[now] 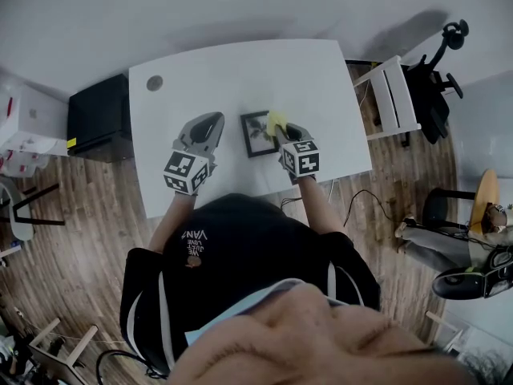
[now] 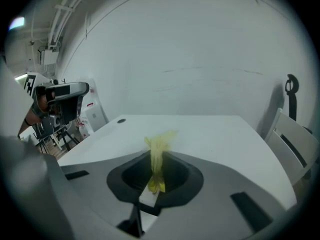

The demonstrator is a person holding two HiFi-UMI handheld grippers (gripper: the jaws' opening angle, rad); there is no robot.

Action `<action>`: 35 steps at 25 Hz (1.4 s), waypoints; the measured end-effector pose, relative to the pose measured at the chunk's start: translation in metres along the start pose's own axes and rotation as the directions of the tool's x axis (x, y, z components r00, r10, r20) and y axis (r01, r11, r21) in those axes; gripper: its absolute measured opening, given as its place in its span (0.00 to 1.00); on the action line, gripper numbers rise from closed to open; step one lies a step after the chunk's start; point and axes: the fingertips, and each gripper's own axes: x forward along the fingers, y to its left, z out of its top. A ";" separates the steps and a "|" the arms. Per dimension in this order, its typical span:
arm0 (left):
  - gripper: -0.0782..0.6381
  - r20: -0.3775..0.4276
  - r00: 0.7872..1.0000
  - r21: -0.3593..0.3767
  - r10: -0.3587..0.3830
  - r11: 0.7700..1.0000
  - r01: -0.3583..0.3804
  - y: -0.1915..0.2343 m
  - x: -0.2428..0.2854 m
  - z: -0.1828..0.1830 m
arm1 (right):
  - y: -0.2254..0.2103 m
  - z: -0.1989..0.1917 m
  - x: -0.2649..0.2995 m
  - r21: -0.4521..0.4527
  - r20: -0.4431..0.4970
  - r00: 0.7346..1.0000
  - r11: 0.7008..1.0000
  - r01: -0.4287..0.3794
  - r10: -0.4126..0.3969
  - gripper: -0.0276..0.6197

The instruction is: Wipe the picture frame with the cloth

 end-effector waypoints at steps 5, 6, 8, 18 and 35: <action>0.14 -0.001 1.000 -0.002 -0.016 1.000 0.016 0.001 -0.003 0.000 | 0.010 0.029 -0.011 0.019 0.094 0.995 1.000 0.016 -0.018 0.10; 0.14 -0.002 1.000 -0.001 -0.021 1.000 0.021 0.001 -0.004 0.000 | 0.012 0.034 -0.015 0.023 0.111 0.994 1.000 0.018 -0.020 0.10; 0.14 -0.001 1.000 0.000 -0.031 1.000 0.031 0.000 -0.005 0.000 | 0.017 0.043 -0.021 0.026 0.142 0.990 0.999 0.022 -0.025 0.10; 0.14 -0.004 0.997 0.013 -0.080 0.997 0.080 -0.001 -0.011 0.001 | 0.039 0.084 -0.061 0.054 0.307 0.949 0.997 0.055 -0.070 0.10; 0.14 -0.004 0.984 0.013 -0.175 0.984 0.175 -0.005 -0.020 0.000 | 0.071 0.085 -0.095 0.121 0.378 0.914 0.987 0.108 -0.147 0.10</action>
